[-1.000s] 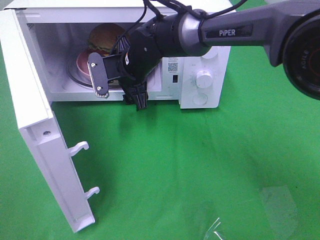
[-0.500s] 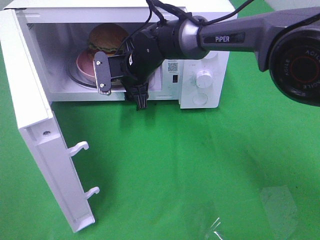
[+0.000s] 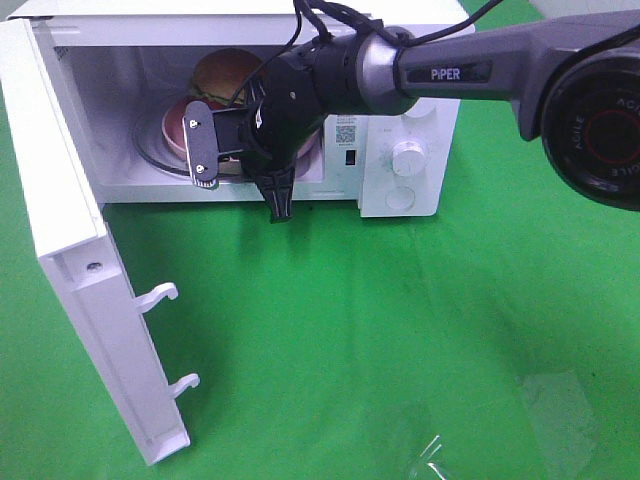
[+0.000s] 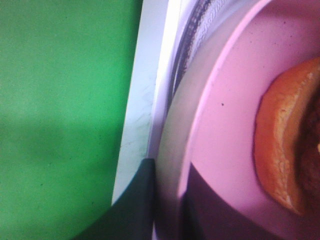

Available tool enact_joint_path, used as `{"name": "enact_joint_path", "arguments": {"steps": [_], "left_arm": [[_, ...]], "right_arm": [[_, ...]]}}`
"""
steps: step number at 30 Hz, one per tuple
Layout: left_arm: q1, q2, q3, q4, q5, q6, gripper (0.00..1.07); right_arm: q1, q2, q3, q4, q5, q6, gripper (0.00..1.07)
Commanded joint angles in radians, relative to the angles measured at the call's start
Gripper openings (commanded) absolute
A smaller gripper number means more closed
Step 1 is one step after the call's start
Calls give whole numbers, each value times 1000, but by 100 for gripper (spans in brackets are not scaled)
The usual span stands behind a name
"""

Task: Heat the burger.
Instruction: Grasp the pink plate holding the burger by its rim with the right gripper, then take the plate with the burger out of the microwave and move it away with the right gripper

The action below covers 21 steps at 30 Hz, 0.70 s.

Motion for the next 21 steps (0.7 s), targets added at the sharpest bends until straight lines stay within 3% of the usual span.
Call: {"name": "enact_joint_path", "arguments": {"steps": [1, 16, 21], "left_arm": [[2, -3, 3, -1, -1, -2, 98], [2, -3, 3, -1, -1, -2, 98], [2, -3, 3, -1, -1, -2, 98]], "right_arm": [[-4, -17, -7, 10, 40, 14, 0], [19, -29, -2, 19, 101, -51, 0], [21, -76, 64, 22, 58, -127, 0]]}}
